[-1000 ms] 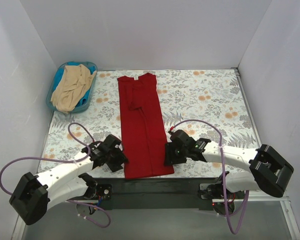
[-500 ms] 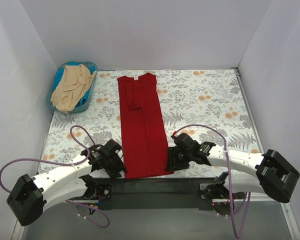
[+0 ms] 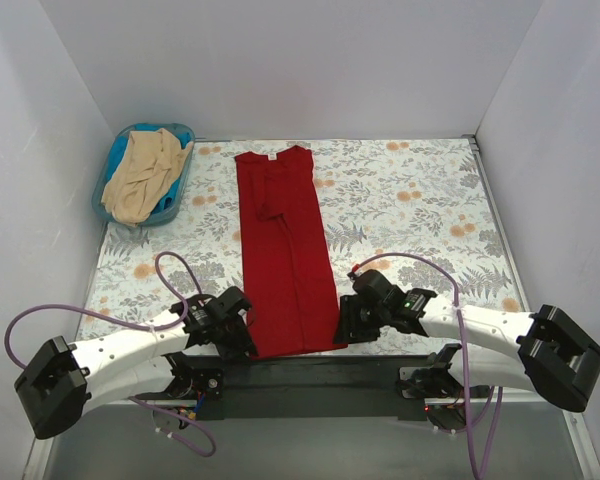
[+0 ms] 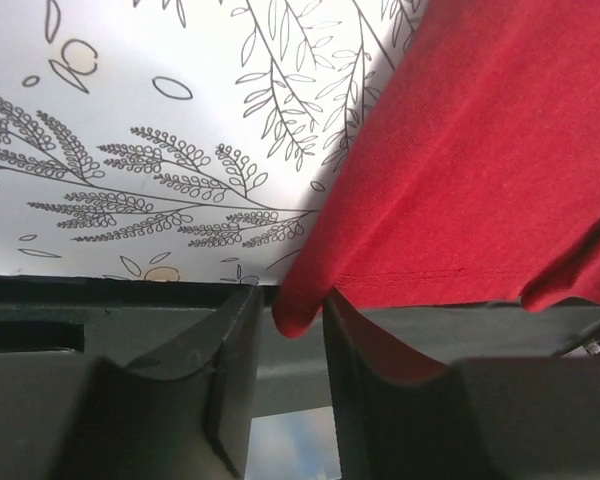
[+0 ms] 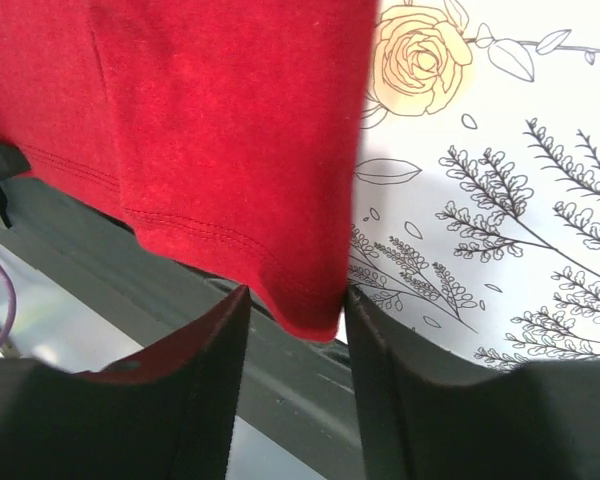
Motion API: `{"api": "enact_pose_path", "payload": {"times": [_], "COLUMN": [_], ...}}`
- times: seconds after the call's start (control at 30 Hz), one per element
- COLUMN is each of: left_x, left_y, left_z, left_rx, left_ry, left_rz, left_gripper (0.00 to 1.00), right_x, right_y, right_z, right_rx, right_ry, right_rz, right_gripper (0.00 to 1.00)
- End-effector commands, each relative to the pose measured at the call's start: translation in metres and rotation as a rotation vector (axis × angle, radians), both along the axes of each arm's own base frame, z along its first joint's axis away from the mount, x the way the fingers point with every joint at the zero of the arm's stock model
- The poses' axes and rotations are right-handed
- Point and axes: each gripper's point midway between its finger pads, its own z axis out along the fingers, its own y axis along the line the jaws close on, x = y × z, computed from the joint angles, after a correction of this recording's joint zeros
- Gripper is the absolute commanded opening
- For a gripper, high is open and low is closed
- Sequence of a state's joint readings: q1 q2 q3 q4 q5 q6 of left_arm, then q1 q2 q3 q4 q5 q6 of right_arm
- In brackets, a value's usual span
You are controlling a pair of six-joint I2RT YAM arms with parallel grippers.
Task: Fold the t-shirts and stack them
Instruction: Fold the tshirt
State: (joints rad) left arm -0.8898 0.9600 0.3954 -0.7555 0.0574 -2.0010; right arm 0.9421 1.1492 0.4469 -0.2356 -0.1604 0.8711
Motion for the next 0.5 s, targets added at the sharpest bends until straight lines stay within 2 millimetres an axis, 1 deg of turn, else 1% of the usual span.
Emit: {"api": "enact_pose_path", "payload": {"times": [0.0, 0.03, 0.07, 0.1, 0.13, 0.17, 0.2, 0.23, 0.27, 0.33, 0.37, 0.4, 0.47], "left_x": [-0.001, 0.000, 0.009, 0.011, 0.012, 0.014, 0.014, 0.014, 0.014, 0.012, 0.004, 0.003, 0.002], "left_y": [0.012, 0.011, 0.009, 0.008, 0.005, 0.002, 0.001, 0.000, -0.003, -0.003, -0.007, -0.010, -0.013], "left_z": [-0.008, -0.007, -0.005, -0.003, -0.002, -0.001, -0.002, -0.002, -0.002, -0.005, -0.004, -0.004, 0.000], "left_rx": [0.047, 0.044, 0.049, 0.047, 0.041, 0.027, 0.023, 0.019, 0.003, -0.001, -0.026, -0.035, -0.043], "left_ry": [0.004, 0.001, -0.041, -0.048, -0.053, -0.060, -0.058, -0.058, -0.063, -0.063, -0.041, -0.044, -0.056], "left_rz": [0.069, 0.065, 0.063, 0.060, 0.052, 0.047, 0.038, 0.035, 0.031, 0.029, 0.005, -0.001, -0.018], "left_gripper": [0.27, 0.26, 0.24, 0.19, 0.15, 0.11, 0.00, 0.00, 0.00, 0.00, 0.00, 0.00, 0.00], "right_x": [-0.016, -0.015, -0.015, -0.016, -0.016, -0.016, -0.017, -0.017, -0.017, -0.017, -0.016, -0.018, -0.017], "right_y": [-0.034, -0.033, -0.032, -0.032, -0.030, -0.030, -0.030, -0.028, -0.028, -0.025, -0.024, -0.023, -0.020], "right_z": [-0.030, -0.030, -0.030, -0.030, -0.030, -0.030, -0.031, -0.031, -0.030, -0.028, -0.027, -0.026, -0.021], "right_rx": [-0.153, -0.150, -0.150, -0.149, -0.140, -0.139, -0.138, -0.133, -0.132, -0.126, -0.124, -0.125, -0.123], "right_ry": [0.061, 0.059, 0.058, 0.065, 0.061, 0.066, 0.067, 0.066, 0.064, 0.050, 0.045, 0.039, 0.017], "right_rz": [-0.015, -0.013, -0.011, -0.008, -0.006, -0.004, -0.003, 0.005, 0.009, 0.032, 0.035, 0.049, 0.061], "right_gripper": [0.49, 0.47, 0.45, 0.43, 0.41, 0.37, 0.34, 0.29, 0.20, 0.09, 0.02, 0.01, 0.01]}}
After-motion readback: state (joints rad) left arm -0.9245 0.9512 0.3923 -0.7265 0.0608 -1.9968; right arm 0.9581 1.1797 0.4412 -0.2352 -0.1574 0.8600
